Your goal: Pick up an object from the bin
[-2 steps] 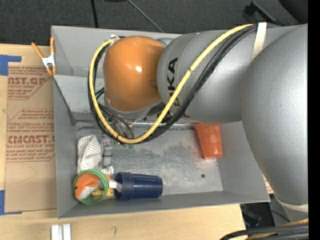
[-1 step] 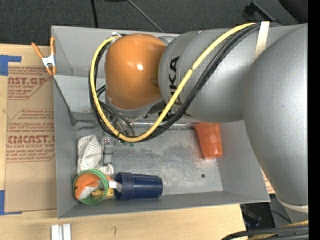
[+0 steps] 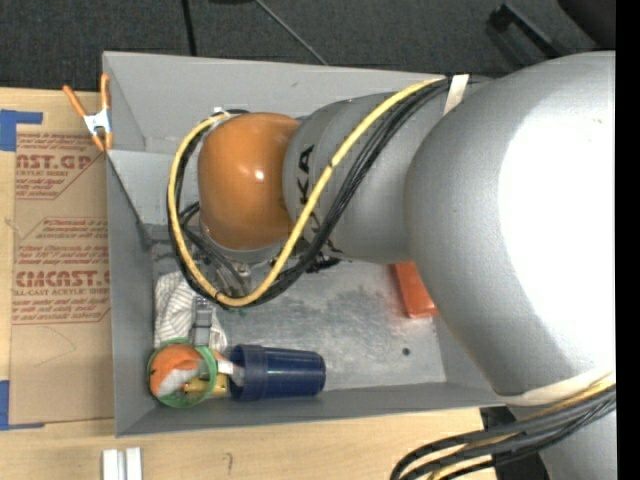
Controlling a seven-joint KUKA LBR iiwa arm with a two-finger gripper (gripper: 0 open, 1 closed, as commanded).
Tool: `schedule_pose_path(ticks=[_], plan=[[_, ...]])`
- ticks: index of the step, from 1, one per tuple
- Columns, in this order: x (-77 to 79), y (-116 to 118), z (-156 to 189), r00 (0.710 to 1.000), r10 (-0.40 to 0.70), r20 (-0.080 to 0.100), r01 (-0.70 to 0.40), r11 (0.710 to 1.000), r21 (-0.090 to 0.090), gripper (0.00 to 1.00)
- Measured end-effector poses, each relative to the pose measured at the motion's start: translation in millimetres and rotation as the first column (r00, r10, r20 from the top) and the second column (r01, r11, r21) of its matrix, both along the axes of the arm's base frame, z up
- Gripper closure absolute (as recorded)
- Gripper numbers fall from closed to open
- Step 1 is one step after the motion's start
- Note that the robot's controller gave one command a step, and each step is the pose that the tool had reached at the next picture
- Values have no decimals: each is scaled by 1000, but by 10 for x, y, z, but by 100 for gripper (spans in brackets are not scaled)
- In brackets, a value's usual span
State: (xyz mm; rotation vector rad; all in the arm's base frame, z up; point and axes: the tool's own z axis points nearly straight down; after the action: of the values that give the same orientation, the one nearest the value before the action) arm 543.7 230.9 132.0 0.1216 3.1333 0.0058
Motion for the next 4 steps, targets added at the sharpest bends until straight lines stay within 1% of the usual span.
schedule_pose_path(ticks=[1,2,3,4], plan=[[34,-53,-291,997,-71,20,71,997,0,0],[15,129,-218,962,-274,4,274,962,2,0],[51,114,-566,937,-348,3,348,937,7,0],[-190,50,-598,887,-461,-1,461,887,5,100]])
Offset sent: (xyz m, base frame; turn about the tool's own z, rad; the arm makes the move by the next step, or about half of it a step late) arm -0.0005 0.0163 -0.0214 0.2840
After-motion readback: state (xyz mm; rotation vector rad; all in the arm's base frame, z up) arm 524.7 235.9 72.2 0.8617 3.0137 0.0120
